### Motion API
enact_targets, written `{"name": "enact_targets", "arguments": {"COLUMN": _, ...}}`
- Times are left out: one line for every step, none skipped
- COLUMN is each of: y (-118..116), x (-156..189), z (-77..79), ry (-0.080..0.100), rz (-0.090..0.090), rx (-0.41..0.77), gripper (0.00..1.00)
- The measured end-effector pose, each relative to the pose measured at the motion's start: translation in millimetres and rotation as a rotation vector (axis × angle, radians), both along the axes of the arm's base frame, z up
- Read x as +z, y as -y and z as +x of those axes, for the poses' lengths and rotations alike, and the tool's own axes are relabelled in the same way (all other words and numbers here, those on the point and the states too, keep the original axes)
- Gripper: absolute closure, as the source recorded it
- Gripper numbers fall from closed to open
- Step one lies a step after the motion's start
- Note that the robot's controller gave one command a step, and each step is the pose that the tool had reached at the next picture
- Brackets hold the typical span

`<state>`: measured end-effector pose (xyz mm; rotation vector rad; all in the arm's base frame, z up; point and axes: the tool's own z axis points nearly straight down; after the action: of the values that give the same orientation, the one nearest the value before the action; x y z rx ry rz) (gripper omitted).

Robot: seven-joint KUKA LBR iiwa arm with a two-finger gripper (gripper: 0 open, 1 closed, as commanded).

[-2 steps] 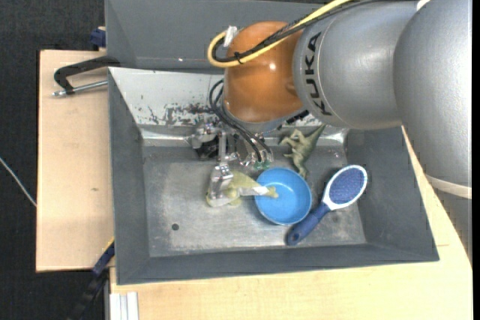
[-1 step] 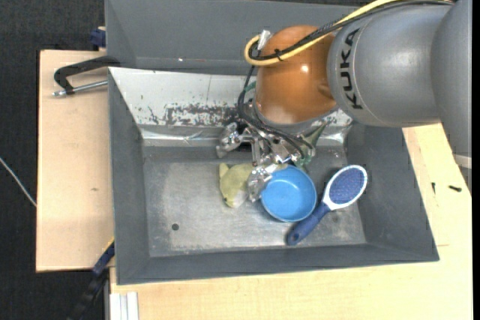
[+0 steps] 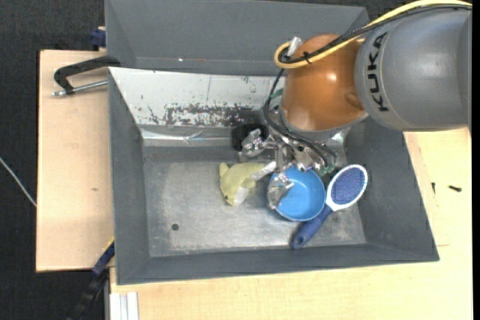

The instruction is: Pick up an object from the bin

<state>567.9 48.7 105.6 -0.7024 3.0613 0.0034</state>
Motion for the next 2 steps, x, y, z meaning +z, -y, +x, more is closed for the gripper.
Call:
{"name": "enact_targets", "arguments": {"y": 30.4, "x": -33.1, "z": -25.0, "ry": 0.006, "rz": 0.003, "rx": -0.183, "gripper": 0.0}}
{"name": "enact_targets", "arguments": {"y": 28.8, "x": -31.7, "z": -23.6, "ry": 0.005, "rz": 0.001, "rx": -0.182, "gripper": 0.0}}
